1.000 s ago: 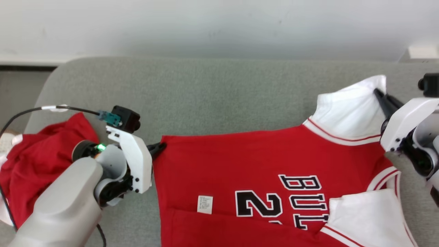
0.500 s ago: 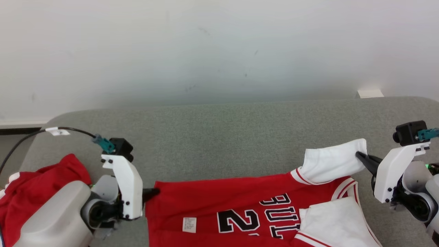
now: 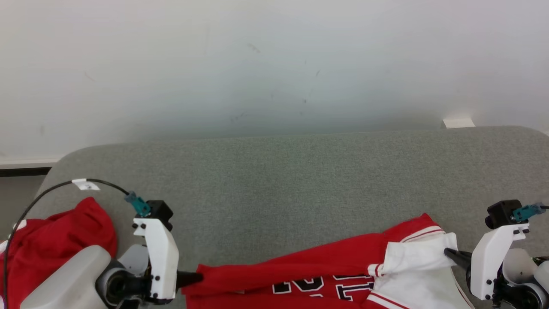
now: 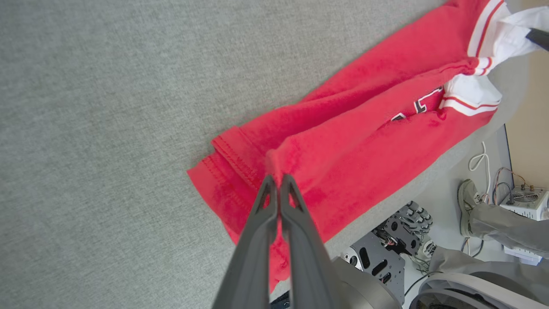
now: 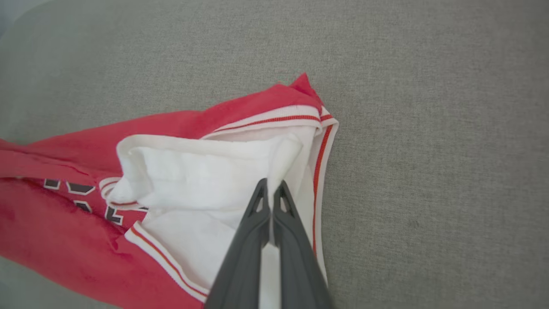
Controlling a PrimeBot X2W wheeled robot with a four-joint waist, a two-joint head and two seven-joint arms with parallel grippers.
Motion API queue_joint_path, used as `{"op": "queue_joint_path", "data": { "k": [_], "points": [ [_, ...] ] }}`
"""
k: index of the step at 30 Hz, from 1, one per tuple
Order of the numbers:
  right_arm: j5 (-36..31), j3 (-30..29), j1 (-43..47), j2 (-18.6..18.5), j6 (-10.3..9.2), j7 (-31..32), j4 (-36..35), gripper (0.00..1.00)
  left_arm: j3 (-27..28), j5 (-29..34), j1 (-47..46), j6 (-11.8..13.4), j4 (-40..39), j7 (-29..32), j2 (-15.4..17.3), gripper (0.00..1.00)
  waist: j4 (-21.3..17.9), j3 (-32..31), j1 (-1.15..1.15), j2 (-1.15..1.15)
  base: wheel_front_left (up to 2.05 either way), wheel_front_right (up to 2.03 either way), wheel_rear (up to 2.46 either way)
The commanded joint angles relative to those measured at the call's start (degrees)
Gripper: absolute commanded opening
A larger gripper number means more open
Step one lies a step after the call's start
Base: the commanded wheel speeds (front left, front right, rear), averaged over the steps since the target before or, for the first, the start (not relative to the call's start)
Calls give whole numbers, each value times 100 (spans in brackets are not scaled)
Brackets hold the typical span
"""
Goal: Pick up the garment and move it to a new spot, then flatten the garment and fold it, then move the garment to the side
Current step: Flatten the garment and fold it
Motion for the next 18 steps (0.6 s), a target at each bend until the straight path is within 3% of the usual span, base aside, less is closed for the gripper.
{"op": "queue_joint_path", "data": {
  "k": [1, 2, 3, 4, 5, 6, 7, 8, 10, 18],
  "points": [
    [50, 17, 124, -49, -11, 78, 15, 0, -6, -57, 104, -18, -20, 51, 55, 0, -5, -2, 1, 0, 0, 0, 0],
    [83, 16, 166, -43, -11, 129, 35, 2, -36, -86, 146, -18, -34, 88, 61, 0, -10, -4, 1, 0, 0, 0, 0],
    [97, 23, 195, -47, -11, 172, 48, 18, -56, -98, 177, -18, -52, 121, 71, 0, -16, -5, 1, 0, 0, 0, 0],
    [95, 24, 210, -46, -11, 200, 63, 41, -66, -86, 183, -18, -59, 102, 85, 9, -24, -4, 1, 0, 0, 0, 0],
    [121, 37, 240, -13, -11, 255, 88, 67, -109, -7, 190, -18, -41, 101, 122, 32, -34, -7, 1, 0, 0, 0, 0],
    [152, 49, 277, 19, -11, 334, 104, 78, -149, 30, 221, -18, -19, 131, 147, 35, -43, -11, 1, 0, 0, 0, 0],
    [174, 58, 297, 50, -11, 395, 106, 100, -160, 25, 260, -18, 1, 135, 149, 38, -53, -14, 1, 0, 0, 0, 0],
    [212, 52, 310, 68, -11, 447, 97, 100, -153, -41, 299, -18, 10, 142, 121, 44, -61, -17, 1, 0, 0, 0, 0],
    [298, 43, 371, 81, -11, 557, 62, 100, -147, -142, 349, -18, 25, 169, 103, 99, -76, -27, 1, 0, 0, 0, 0],
    [587, -112, 516, -77, -11, 738, -204, 100, -134, -70, 328, -18, 4, -5, 235, 100, -98, -75, 1, 0, 0, 0, 0]
  ]
}}
